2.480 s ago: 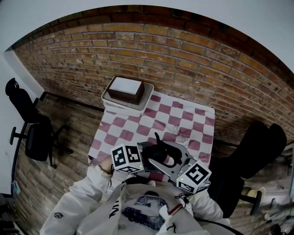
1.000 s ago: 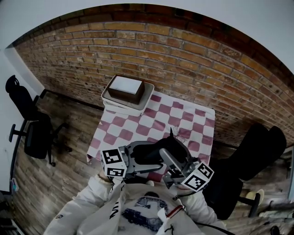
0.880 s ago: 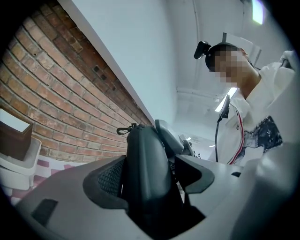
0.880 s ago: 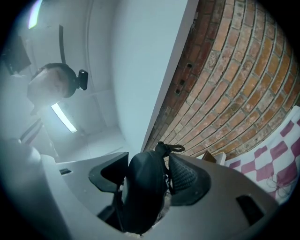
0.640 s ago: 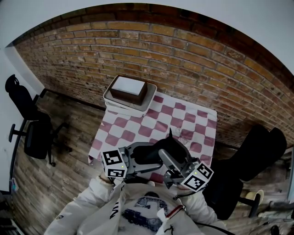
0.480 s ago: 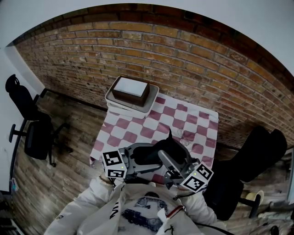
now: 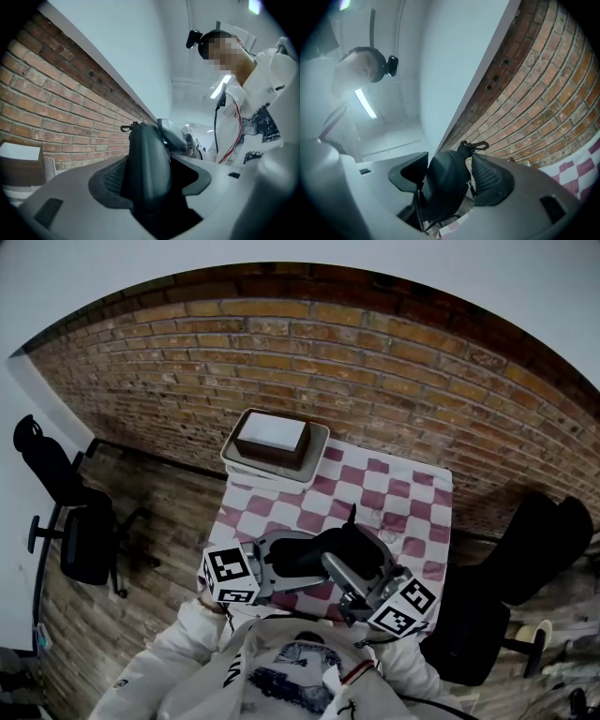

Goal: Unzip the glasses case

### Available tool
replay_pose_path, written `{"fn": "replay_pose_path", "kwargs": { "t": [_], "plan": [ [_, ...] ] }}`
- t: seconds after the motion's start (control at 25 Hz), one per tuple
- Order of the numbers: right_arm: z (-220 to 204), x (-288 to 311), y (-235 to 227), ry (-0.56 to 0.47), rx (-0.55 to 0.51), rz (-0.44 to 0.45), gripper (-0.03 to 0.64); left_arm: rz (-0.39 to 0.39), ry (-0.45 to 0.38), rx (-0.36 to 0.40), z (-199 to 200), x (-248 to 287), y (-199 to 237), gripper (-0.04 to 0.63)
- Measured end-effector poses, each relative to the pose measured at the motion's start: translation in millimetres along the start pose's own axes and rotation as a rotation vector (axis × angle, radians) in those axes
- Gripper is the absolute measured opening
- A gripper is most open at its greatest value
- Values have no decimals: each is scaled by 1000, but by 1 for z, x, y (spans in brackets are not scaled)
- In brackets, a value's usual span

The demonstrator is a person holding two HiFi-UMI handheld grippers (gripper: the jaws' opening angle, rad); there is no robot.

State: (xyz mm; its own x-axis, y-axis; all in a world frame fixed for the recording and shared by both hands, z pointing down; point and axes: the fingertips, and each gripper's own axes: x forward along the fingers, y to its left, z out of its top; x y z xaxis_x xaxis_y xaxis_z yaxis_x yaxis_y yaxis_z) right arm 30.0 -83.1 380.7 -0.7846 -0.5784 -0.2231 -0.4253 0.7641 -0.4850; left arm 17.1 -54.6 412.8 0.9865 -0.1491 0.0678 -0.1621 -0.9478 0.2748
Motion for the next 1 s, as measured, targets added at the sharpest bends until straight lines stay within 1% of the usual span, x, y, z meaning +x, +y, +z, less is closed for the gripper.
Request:
{"fn": "replay_pose_path", "kwargs": {
  "t": [0.2,0.28,0.56,0.68,0.76,0.84,0.92,1.0],
  "plan": [
    [-3,-3,2,4,-62,-24,284,-7,115,104,-1,-5,2,275],
    [-3,-6,3,9,-87,-31,284,-14,143,126,-3,-4,1,275],
    [-6,-22,-4,8,-121,-85,284,-31,154,112,-1,-4,6,275],
    [-9,-28,-8,6,-138,-118,284,-33,132,82,2,-8,8,276],
    [-11,-30,-10,12,-171,-146,284,-22,131,73,6,-11,10,275],
    [-12,-32,-11,23,-227,-171,284,-12,147,83,6,-12,11,276],
    [-13,-32,-10,35,-282,-183,284,-6,159,95,4,-14,13,275],
    [-15,-31,-12,44,-305,-191,284,2,160,94,5,-17,16,275]
  ]
}}
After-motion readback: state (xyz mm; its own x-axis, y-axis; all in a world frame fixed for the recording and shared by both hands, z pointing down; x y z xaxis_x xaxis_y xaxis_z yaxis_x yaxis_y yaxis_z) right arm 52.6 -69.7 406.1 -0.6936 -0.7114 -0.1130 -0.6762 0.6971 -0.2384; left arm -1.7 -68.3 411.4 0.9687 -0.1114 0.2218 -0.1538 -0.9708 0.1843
